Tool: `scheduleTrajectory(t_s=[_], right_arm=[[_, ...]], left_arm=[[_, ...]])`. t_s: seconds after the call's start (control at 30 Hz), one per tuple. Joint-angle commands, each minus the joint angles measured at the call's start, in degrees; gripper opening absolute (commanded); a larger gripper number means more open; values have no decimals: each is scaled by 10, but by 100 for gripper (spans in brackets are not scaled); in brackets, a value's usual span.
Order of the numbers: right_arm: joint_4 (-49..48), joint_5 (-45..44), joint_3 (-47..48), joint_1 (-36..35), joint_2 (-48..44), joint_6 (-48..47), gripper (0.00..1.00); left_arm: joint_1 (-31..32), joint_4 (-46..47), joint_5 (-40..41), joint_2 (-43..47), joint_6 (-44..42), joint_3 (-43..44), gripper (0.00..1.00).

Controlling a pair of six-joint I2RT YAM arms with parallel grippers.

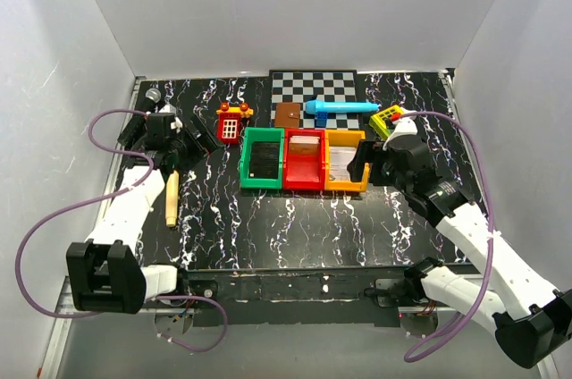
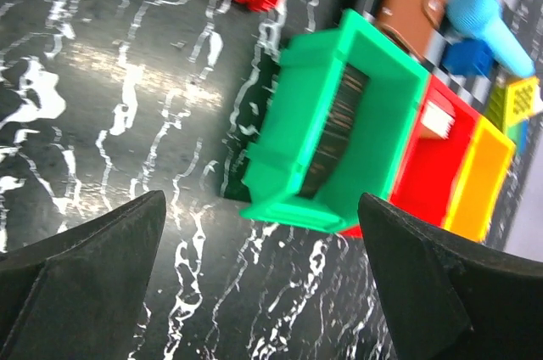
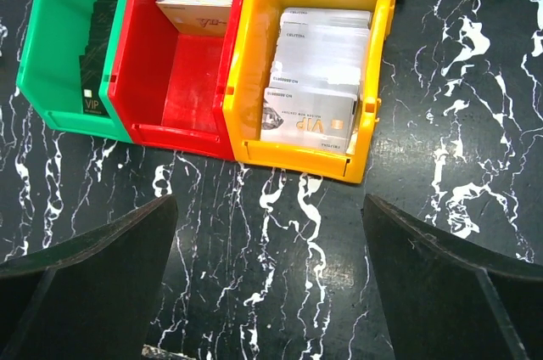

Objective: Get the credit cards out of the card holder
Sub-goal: Pick up the card holder from the center of the board.

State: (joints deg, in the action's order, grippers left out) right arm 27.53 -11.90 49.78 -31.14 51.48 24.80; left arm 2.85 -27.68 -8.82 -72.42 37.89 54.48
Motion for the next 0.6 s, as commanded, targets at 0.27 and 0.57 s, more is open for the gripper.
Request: scheduleTrajectory(t_s=[0.27, 0.57], right_arm=[[14, 16, 36, 0, -33, 47, 98], [35, 24, 44, 0, -37, 31, 95]], left_arm=[[24, 4, -90, 56, -67, 20, 98], [95, -11, -61, -38, -132, 131, 98]])
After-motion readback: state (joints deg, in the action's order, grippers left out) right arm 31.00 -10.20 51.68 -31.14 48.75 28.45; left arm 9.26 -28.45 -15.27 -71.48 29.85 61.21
